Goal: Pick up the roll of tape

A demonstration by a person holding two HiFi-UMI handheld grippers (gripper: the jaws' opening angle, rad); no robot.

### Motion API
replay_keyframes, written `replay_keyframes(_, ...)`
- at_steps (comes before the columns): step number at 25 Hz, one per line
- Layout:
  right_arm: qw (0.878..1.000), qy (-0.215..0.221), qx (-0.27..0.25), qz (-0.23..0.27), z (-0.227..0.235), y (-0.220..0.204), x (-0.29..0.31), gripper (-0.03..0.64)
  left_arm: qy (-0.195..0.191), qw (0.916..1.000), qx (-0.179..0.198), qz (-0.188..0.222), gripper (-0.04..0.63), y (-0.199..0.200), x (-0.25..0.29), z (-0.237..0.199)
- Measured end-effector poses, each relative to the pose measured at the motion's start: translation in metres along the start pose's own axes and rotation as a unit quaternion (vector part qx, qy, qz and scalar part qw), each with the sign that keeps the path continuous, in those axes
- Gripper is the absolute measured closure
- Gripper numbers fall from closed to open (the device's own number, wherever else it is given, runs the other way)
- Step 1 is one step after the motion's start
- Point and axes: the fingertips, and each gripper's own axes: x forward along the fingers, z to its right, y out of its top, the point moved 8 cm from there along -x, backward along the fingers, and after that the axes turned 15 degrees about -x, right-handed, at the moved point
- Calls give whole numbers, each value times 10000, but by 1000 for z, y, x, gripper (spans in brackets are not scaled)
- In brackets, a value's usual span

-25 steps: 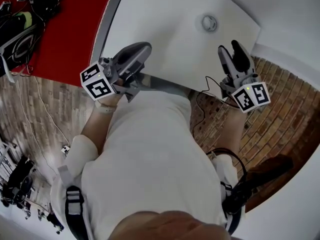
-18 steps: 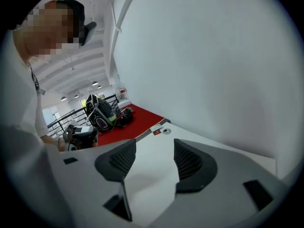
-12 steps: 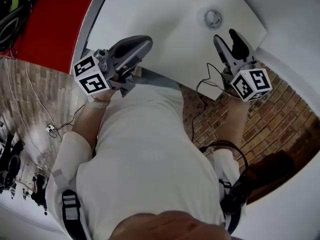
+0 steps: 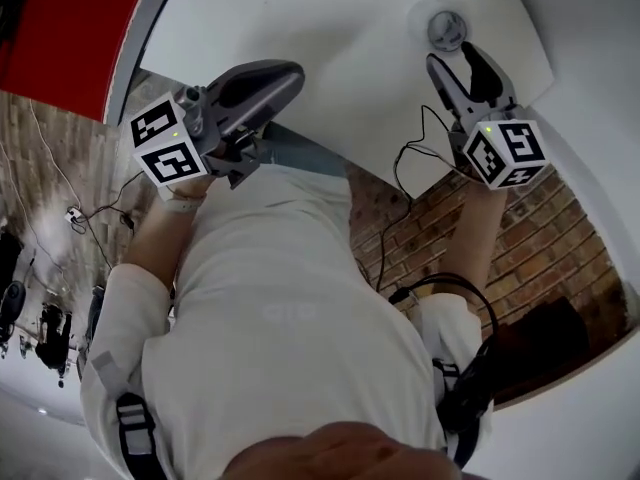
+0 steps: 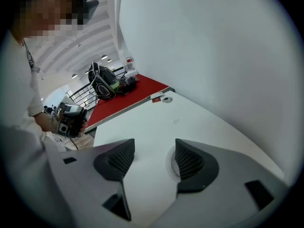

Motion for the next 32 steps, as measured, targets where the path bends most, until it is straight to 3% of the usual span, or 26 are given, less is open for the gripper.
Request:
replay_keyframes(10, 9957, 310, -414, -768, 13, -34, 52, 364, 80, 9996, -229, 142, 584, -8, -2, -36)
replay_keyframes(17, 9827, 443, -914, -1546, 18, -53, 94, 364, 95, 9979, -565, 286, 584, -3, -9, -72)
replay_keyframes(32, 9533, 683, -1487, -2539, 12, -55, 125, 364, 23, 9961, -730, 487, 584, -1, -22, -86)
